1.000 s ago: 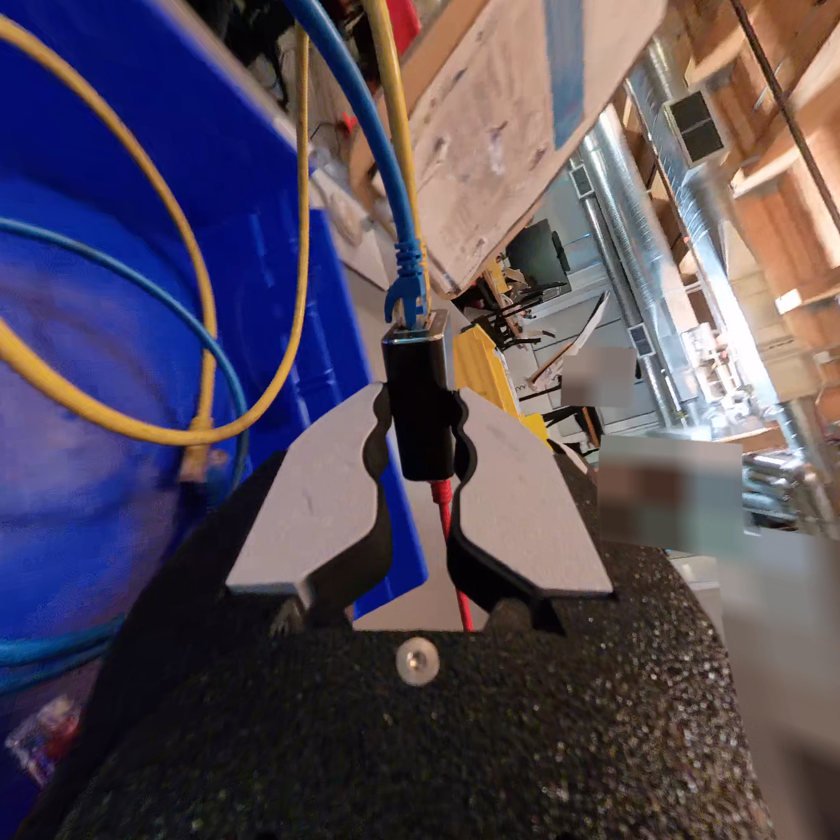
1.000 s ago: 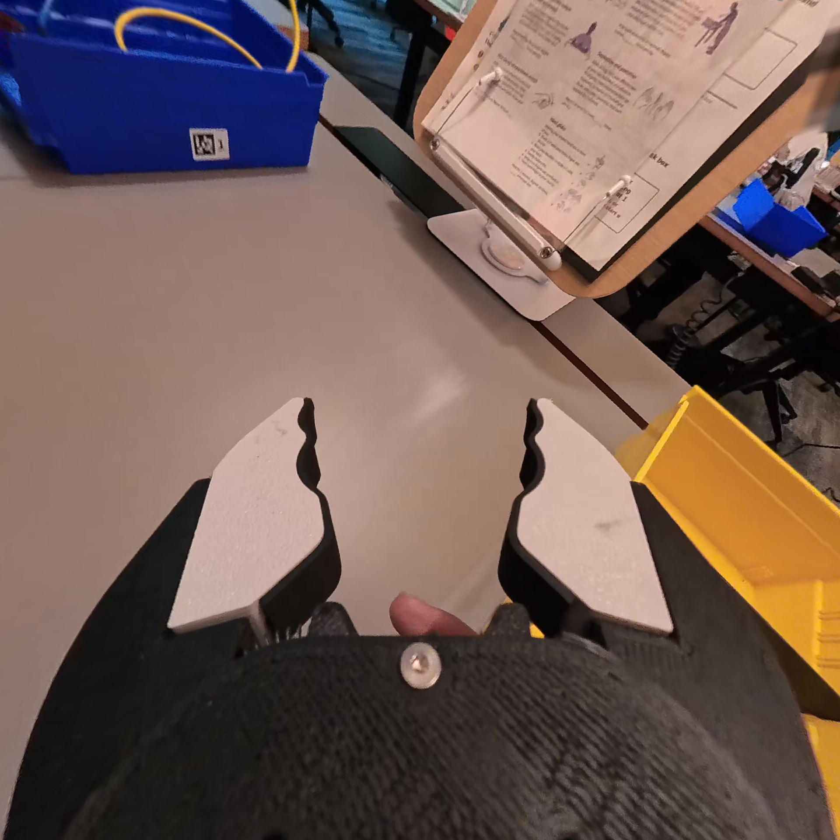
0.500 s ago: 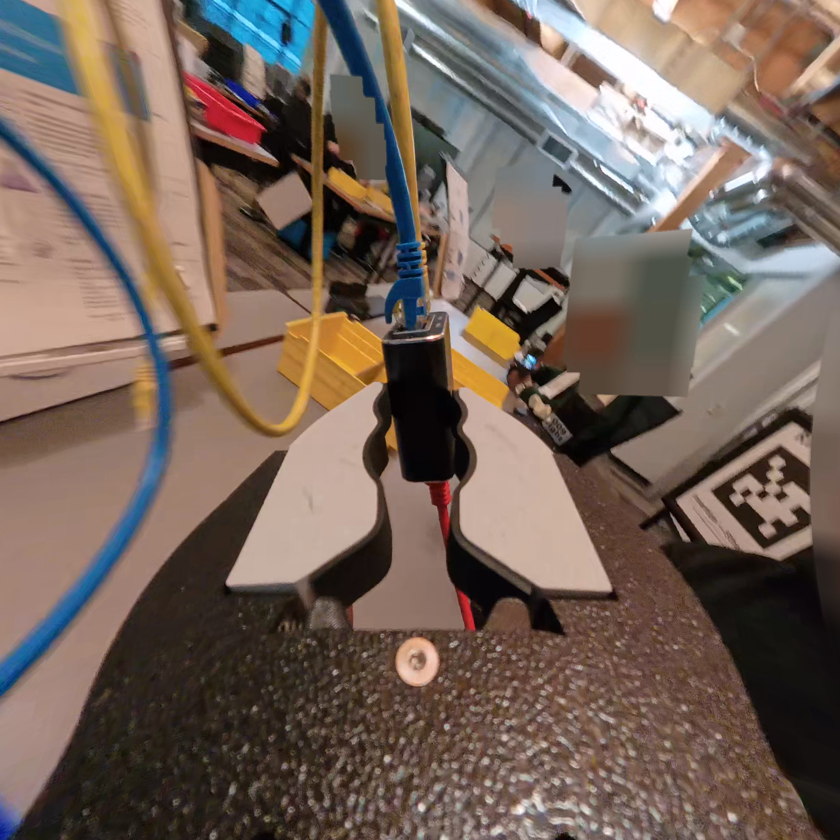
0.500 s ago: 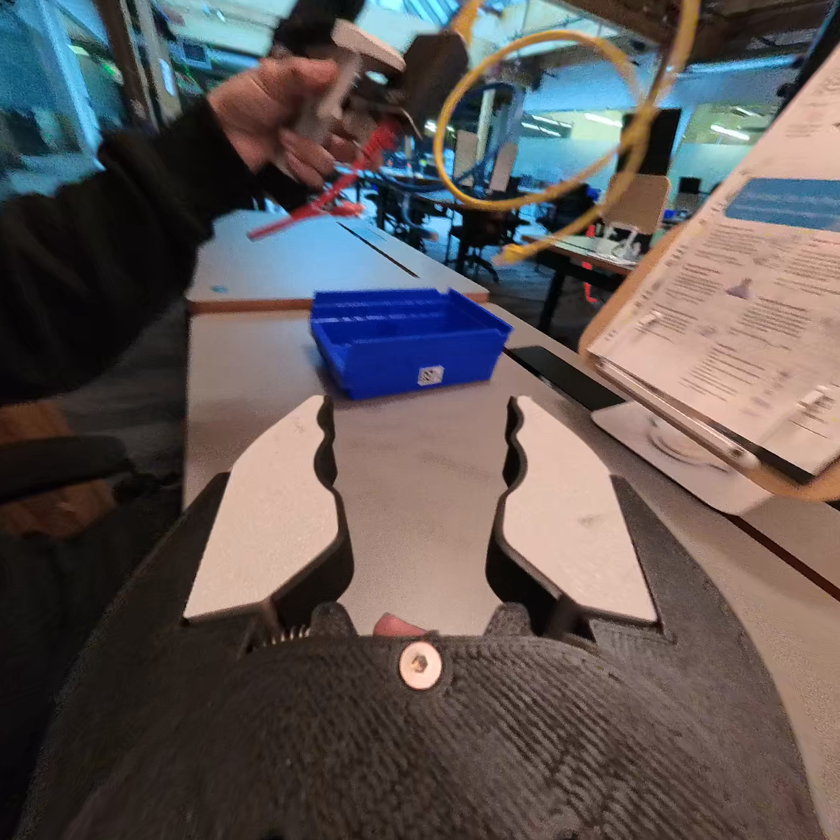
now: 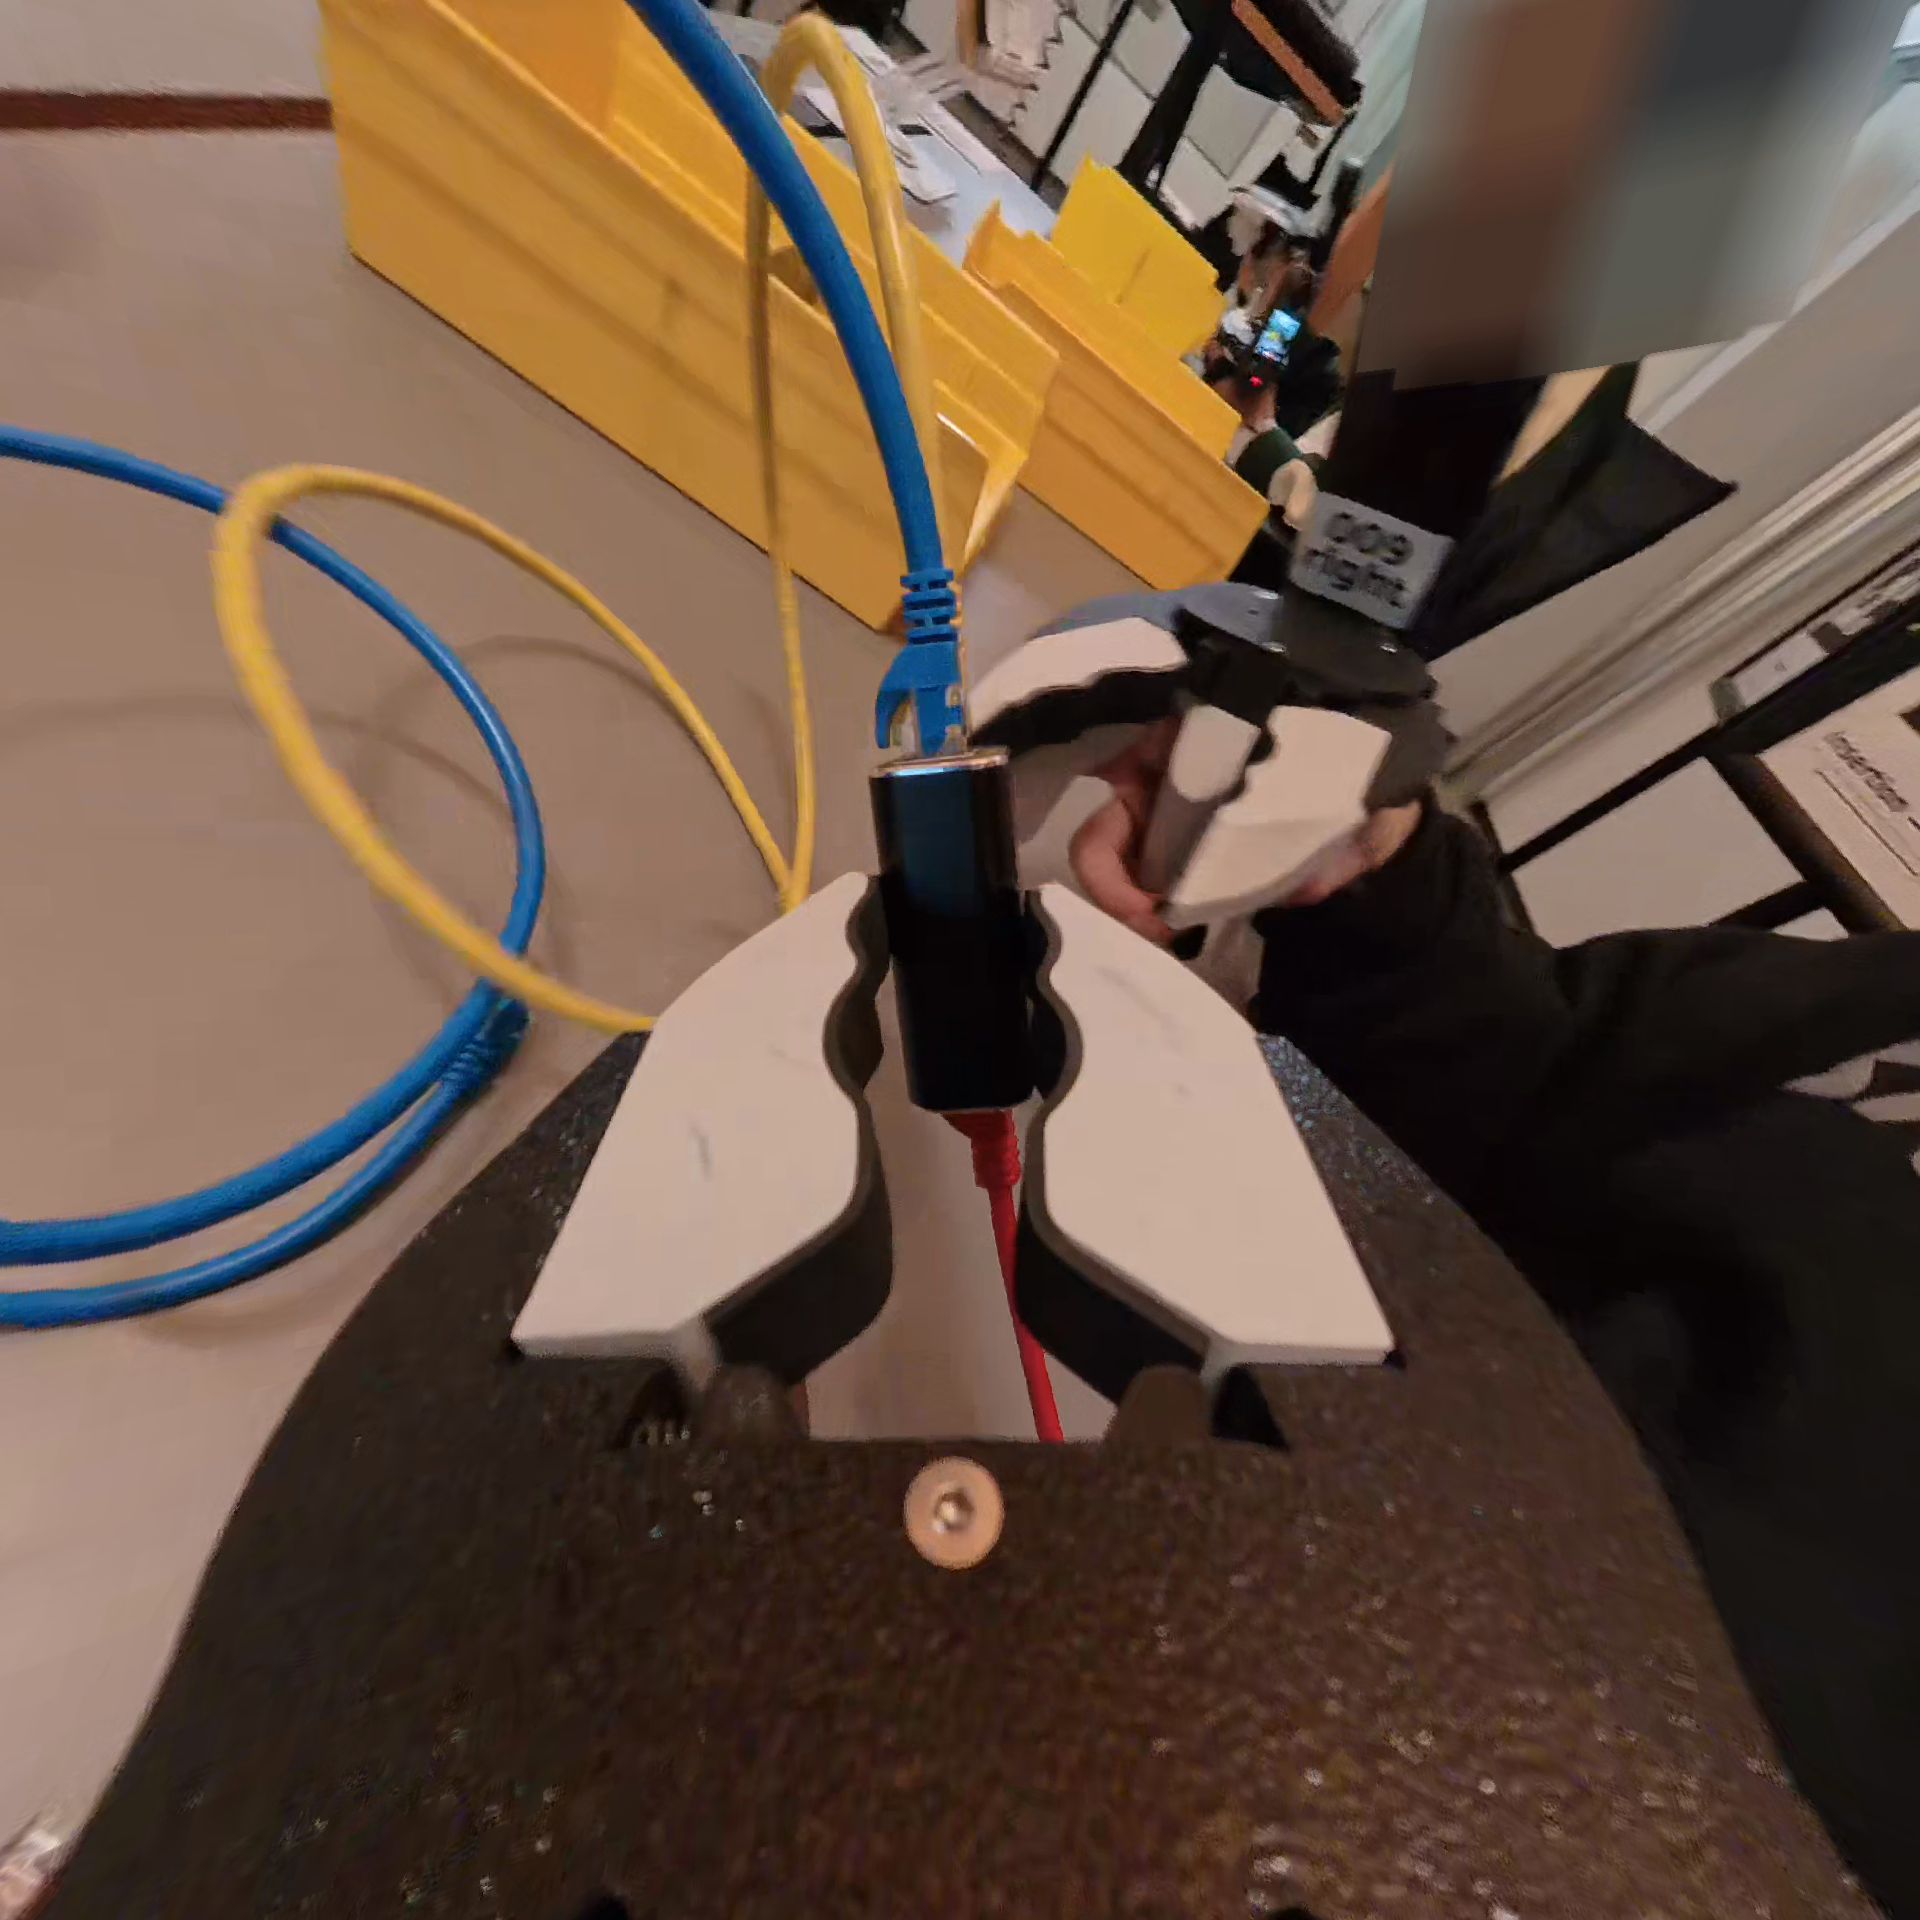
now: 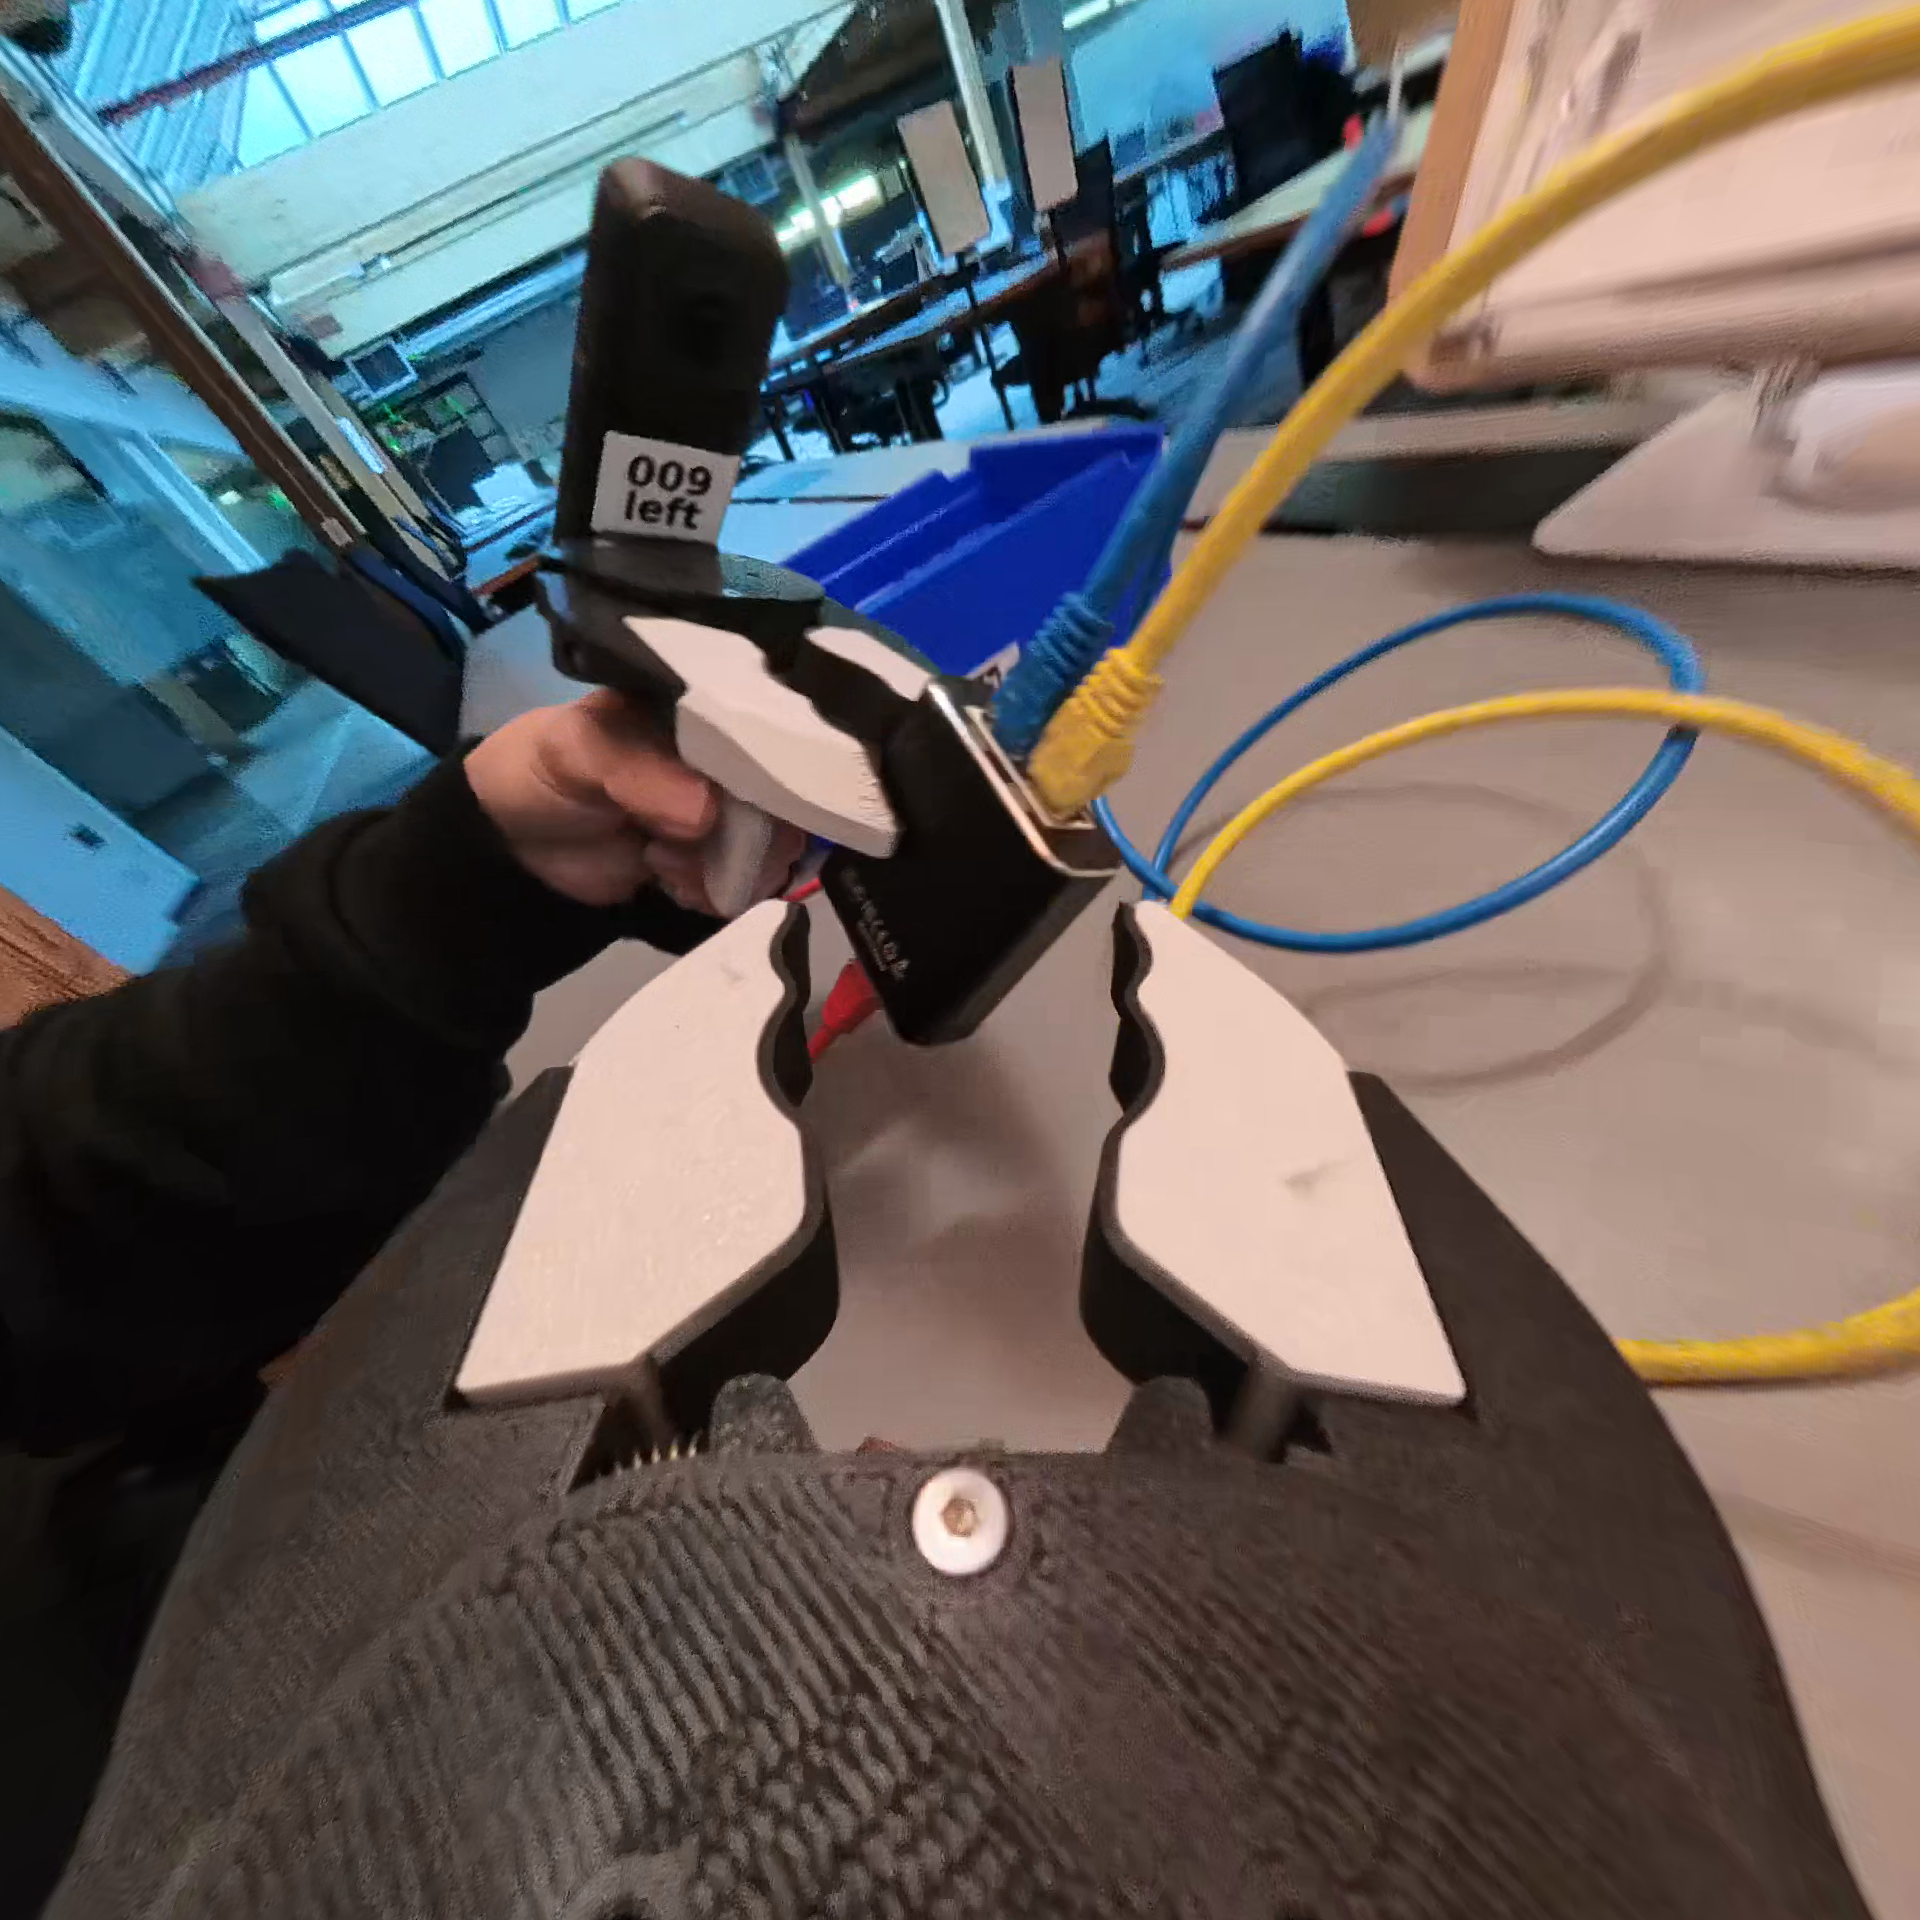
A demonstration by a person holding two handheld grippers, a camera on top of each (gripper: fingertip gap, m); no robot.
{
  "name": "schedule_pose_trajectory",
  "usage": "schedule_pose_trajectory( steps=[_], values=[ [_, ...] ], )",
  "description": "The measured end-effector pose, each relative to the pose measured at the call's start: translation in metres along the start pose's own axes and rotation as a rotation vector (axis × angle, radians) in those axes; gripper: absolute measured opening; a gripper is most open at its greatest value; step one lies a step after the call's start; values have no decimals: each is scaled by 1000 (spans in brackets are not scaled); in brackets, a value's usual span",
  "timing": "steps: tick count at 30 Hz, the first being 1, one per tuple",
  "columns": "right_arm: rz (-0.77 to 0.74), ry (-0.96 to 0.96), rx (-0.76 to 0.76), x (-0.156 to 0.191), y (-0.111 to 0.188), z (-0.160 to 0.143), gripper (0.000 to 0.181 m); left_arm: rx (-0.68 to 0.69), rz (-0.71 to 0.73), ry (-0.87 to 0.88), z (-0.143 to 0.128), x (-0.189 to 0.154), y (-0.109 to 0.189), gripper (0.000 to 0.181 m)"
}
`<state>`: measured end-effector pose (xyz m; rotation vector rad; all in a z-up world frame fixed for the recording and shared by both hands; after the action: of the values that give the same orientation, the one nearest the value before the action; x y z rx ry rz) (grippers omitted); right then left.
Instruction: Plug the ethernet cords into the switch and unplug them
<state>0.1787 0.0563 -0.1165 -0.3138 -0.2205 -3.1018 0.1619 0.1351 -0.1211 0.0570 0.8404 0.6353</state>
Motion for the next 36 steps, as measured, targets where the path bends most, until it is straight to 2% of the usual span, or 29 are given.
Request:
schedule_pose_trajectory(
  steps=[1,3,6,8,10,12,15,18,21,23,25,29,30,34,36],
  values=[
    [31,-40,9,-3,-2,-9,57,9,-34,1,-5,1,-2,24],
    [116,-119,9,-2,-7,-21,54,23,-107,-5,-12,0,-4,24],
    [270,-186,-9,9,-14,-30,29,53,-171,-68,-20,-4,-8,24],
    [314,-206,-49,11,-15,-30,26,35,-175,-135,-20,-6,-7,24],
    [283,-244,-109,7,-16,-26,25,-51,-68,-194,-9,-1,-4,26],
    [207,-350,-167,-5,-16,-24,25,-223,156,-294,11,0,10,37],
    [132,-566,-330,-22,-10,-21,25,-417,347,-477,21,-32,34,55],
    [107,-742,-481,-31,-5,-15,25,-464,380,-480,5,-57,23,62],
    [66,-801,-573,-29,-5,-9,24,-474,517,-480,-13,-43,0,74],
    [82,-823,-597,-20,-7,-5,24,-482,571,-590,-17,-37,-13,73],
    [73,-834,-590,-15,-9,-6,24,-558,592,-665,-12,-35,-11,66],
    [144,-844,-587,-6,-10,2,25,-416,619,-764,-12,-16,-17,68],
    [139,-825,-566,-5,-9,3,25,-395,592,-776,-13,-16,-18,65],
    [158,-733,-457,8,-9,4,24,-513,476,-809,-8,-26,-17,66],
    [182,-720,-393,13,-13,-1,25,-498,448,-830,-9,-22,-15,62]
  ],
)
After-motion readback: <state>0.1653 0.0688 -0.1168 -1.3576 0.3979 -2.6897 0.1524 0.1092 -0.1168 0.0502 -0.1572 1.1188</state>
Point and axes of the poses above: each gripper's, where its closed fingertips meet, y back along the fingers, z out of its top, x = y × z across the jaws, the point moved 3 cm from there along y, back along the fingers, and after that the axes turned 11 degrees about y, right-handed, at the moved point
